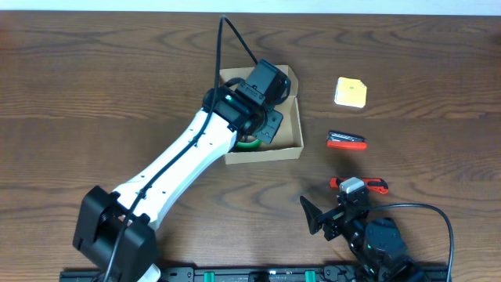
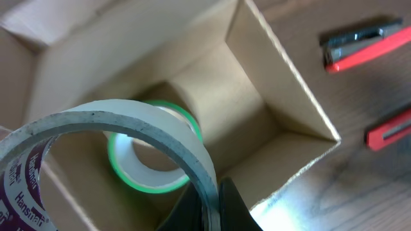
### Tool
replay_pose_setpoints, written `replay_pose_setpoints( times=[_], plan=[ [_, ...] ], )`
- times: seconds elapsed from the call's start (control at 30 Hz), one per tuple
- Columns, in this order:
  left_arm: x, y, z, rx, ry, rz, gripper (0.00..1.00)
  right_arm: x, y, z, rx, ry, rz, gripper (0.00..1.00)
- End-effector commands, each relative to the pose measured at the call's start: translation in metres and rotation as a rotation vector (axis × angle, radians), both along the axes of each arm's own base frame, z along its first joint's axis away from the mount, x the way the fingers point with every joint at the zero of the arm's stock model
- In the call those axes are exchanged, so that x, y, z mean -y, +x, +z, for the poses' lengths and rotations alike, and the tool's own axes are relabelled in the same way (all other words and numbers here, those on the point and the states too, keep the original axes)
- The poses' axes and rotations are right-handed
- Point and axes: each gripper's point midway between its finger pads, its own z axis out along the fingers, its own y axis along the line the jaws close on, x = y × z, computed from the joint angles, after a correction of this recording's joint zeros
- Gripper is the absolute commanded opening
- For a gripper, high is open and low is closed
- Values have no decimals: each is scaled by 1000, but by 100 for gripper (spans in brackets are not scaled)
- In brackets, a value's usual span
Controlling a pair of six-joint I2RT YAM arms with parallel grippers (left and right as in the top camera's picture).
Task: Pack container
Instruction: 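Carry the white tape into the box and release it on the green tape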
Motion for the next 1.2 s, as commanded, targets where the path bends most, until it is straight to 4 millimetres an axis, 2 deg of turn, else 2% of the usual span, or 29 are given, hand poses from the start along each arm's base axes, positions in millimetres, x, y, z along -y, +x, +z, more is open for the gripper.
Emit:
replay_pose_setpoints(
  times=[0.0, 0.3, 0.6, 0.97, 1.07, 1.17],
  plan=[
    [-2, 1, -18, -27, 28, -8, 6, 0, 0, 0, 10, -10, 6, 99],
    [4, 11, -61, -78, 74, -14, 6, 0, 0, 0, 10, -10, 6, 99],
    [0, 25, -78, -81, 75, 10, 6, 0, 0, 0, 10, -10, 6, 99],
    [-9, 21, -82, -117, 95, 25, 10, 0, 0, 0, 10, -10, 6, 99],
    [-9, 21, -82, -117, 94, 25, 15, 0, 0, 0, 10, -10, 6, 99],
    [-9, 21, -82, -117, 95, 25, 30, 0, 0, 0, 10, -10, 6, 99]
  ],
)
